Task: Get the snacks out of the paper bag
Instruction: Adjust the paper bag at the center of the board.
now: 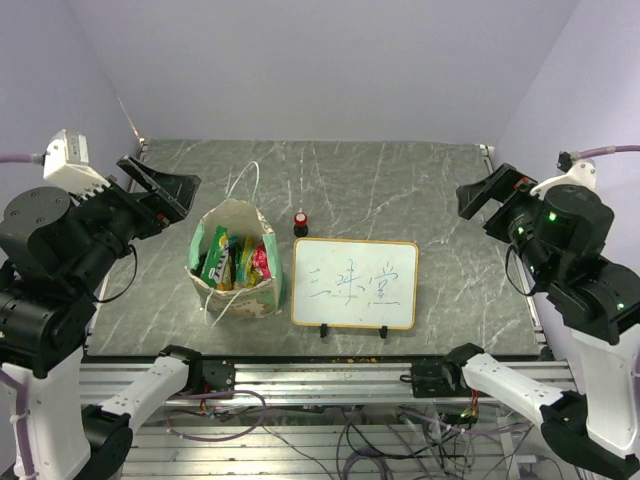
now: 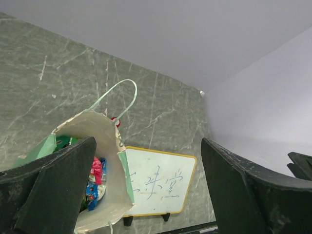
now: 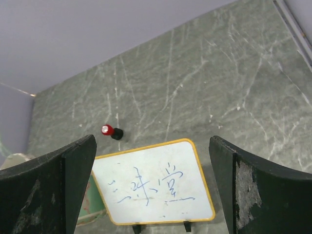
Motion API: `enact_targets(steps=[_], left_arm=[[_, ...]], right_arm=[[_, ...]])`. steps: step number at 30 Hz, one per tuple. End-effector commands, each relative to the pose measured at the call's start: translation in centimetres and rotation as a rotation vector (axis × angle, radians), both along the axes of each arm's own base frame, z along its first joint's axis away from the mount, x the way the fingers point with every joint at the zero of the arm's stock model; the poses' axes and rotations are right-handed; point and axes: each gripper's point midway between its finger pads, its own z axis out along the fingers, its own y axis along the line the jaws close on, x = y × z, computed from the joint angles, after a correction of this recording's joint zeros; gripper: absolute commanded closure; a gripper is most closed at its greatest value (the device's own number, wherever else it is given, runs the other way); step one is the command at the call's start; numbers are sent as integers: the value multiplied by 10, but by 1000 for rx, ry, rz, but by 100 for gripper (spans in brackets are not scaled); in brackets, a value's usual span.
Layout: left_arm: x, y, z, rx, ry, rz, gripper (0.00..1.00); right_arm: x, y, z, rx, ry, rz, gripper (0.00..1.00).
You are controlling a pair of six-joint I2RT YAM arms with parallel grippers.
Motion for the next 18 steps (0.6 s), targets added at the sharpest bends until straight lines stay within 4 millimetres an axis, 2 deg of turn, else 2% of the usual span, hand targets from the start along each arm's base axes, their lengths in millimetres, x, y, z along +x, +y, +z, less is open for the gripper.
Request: enact_targets(steps=[1,10,14,18], left_arm=[[15,-3,-17,57,40,-8,1],[37,-8,-61,83,167,-4,1],[46,-12,-82,85,256,-1,1],[45,-9,-110,102,403,25,2]], right_arm=[[15,-3,-22,-29,63,-28,0],[53,0,-64,-20,134,-48,0],[70,12,-77,-15,114,20,0],[85,22,-88,-10,136,65,0]])
